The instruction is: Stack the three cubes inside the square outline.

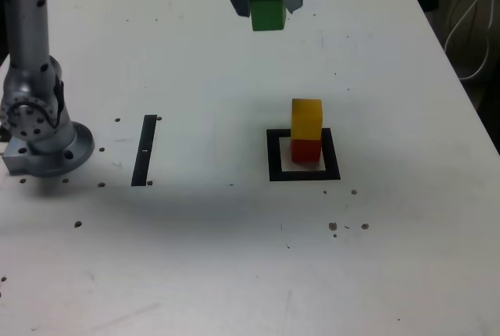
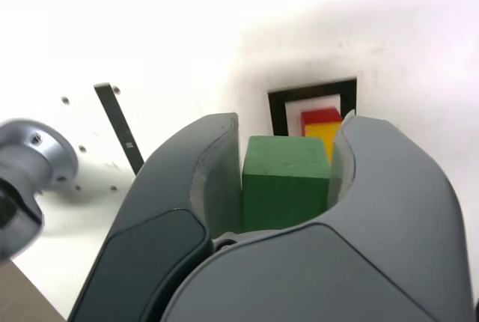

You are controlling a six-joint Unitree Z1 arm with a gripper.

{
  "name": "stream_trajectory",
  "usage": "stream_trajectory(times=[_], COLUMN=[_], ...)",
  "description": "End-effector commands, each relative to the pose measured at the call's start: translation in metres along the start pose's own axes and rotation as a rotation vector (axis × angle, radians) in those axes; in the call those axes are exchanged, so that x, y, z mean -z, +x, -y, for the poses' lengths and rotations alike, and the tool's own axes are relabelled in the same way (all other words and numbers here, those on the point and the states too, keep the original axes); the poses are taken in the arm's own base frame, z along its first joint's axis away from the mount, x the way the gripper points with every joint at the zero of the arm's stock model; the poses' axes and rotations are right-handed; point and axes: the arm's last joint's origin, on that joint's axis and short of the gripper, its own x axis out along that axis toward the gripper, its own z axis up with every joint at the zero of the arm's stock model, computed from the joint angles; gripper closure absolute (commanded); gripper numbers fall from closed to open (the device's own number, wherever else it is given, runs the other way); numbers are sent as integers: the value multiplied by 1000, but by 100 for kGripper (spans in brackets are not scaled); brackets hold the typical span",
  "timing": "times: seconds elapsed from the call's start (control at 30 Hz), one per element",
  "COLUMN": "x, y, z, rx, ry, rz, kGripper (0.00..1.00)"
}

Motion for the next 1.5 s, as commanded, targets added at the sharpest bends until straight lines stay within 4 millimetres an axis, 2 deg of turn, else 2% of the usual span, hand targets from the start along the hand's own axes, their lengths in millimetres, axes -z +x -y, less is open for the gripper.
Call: stream_trajectory(times=[0.0,0.7,1.17,1.47], x=[-5,-51,-70,-72], y=[3,32,56,60], z=[7,68,70,70], rx=[7,-30,-41,-41], ry=[3,47,48,48], rz=[-17,-67,-104,-94], kGripper=[87,86,85,83])
